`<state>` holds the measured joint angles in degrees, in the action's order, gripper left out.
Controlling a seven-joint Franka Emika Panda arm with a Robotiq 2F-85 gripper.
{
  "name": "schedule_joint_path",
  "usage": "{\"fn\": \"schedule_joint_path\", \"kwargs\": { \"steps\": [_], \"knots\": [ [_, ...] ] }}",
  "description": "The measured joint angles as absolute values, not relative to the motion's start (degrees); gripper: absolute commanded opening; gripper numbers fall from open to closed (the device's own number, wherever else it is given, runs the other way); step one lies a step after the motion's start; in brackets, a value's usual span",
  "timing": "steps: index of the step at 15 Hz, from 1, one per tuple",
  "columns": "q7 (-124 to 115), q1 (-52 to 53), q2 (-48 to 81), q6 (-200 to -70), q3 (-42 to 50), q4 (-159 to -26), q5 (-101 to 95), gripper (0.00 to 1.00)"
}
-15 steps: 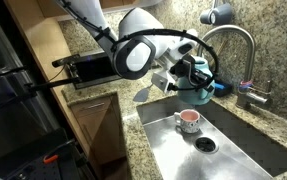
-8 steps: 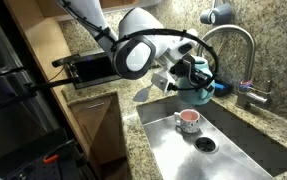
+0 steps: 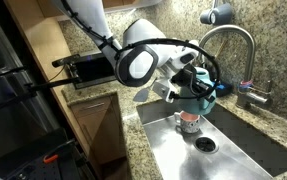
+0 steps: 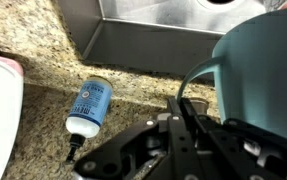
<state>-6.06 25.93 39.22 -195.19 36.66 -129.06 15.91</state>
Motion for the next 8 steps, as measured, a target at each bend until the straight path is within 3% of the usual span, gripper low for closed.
{"fn": "schedule_joint_path", "kwargs": {
  "steps": [8],
  "knots": [
    [-6.07,25.04,43.59,-189.53,38.78,-124.1,18.8,0.02]
  ]
}}
